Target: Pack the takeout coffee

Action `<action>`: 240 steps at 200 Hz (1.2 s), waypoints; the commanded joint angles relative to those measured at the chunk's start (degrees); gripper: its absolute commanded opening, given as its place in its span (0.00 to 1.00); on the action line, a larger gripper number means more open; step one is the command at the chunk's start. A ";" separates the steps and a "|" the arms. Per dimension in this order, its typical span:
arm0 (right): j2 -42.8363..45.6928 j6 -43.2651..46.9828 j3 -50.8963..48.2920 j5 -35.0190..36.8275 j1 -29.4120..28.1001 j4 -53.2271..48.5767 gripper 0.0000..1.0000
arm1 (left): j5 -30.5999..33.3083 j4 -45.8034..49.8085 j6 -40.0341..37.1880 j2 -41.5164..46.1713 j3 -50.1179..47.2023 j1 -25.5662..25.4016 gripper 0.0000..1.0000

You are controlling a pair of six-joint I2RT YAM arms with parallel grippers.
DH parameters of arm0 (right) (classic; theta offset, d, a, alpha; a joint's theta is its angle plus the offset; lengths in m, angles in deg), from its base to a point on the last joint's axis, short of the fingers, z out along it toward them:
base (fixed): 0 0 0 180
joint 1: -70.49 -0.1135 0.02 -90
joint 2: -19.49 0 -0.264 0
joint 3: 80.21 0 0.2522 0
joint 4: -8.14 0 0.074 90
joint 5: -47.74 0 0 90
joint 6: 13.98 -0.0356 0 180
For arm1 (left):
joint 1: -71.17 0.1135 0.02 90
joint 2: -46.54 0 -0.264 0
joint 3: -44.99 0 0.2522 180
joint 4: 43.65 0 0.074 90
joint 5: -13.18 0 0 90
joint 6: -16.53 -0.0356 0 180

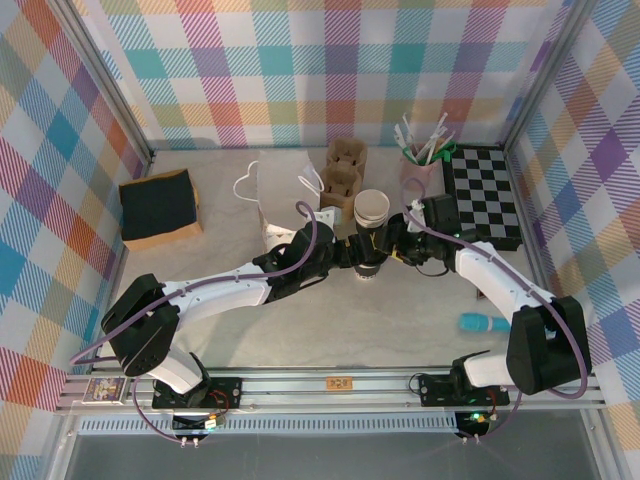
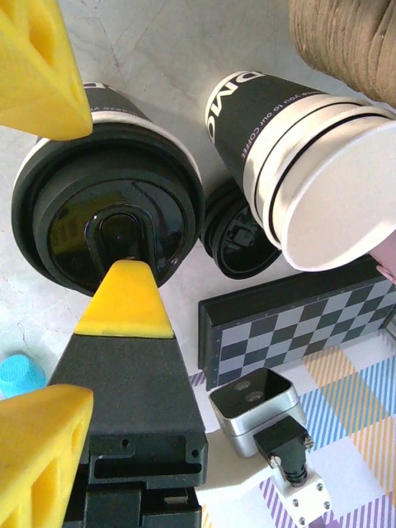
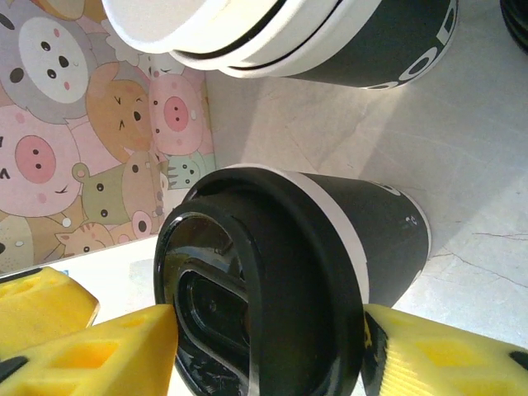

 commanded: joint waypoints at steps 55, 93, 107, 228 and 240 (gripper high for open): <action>-1.45 2.23 3.07 4.53 -1.92 -4.72 0.66 | 1.01 2.70 -0.83 1.37 0.80 -0.31 0.78; 0.24 2.74 3.36 6.13 -1.86 -6.48 0.70 | 0.99 3.13 -0.96 1.07 0.76 -0.31 0.77; 1.30 2.84 3.42 6.52 -1.93 -6.93 0.71 | 1.28 5.30 -1.30 0.18 1.89 -0.31 0.77; 8.62 4.19 2.16 6.82 1.92 -9.72 0.56 | 4.69 24.10 -5.01 -8.48 15.76 -0.22 0.59; 8.72 4.32 1.72 7.07 2.04 -9.77 0.54 | 4.59 24.15 -4.49 -8.79 15.49 -0.22 0.59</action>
